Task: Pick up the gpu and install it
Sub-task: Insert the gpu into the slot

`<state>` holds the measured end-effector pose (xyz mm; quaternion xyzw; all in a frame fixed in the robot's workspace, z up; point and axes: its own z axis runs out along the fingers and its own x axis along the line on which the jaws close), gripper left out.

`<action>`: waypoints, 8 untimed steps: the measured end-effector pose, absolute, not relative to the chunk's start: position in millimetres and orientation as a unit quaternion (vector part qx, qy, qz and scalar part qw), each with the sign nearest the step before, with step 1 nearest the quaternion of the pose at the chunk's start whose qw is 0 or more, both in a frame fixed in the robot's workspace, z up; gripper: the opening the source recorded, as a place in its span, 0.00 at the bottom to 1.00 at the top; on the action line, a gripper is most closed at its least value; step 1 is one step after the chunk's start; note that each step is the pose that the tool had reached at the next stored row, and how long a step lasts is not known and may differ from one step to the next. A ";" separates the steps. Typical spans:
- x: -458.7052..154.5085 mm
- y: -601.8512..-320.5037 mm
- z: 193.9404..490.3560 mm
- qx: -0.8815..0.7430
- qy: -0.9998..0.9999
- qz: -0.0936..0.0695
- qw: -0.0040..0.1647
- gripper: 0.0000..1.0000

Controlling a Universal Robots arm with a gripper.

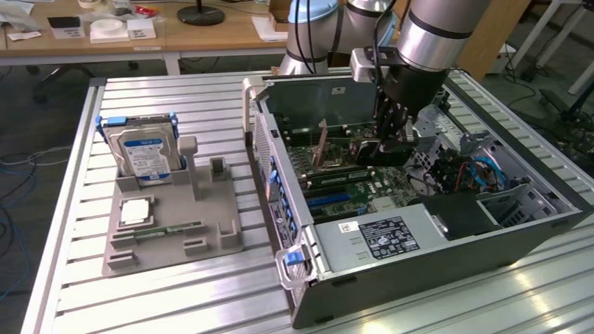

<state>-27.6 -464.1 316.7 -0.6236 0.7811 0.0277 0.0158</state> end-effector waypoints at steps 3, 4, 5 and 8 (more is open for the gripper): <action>-27.6 -464.1 316.7 -0.624 0.781 0.028 0.016 0.27; -27.6 -464.1 316.7 -0.624 0.781 0.028 0.016 0.27; -27.6 -464.1 316.7 -0.624 0.781 0.028 0.016 0.27; -27.6 -464.1 316.7 -0.628 0.777 0.028 0.016 0.27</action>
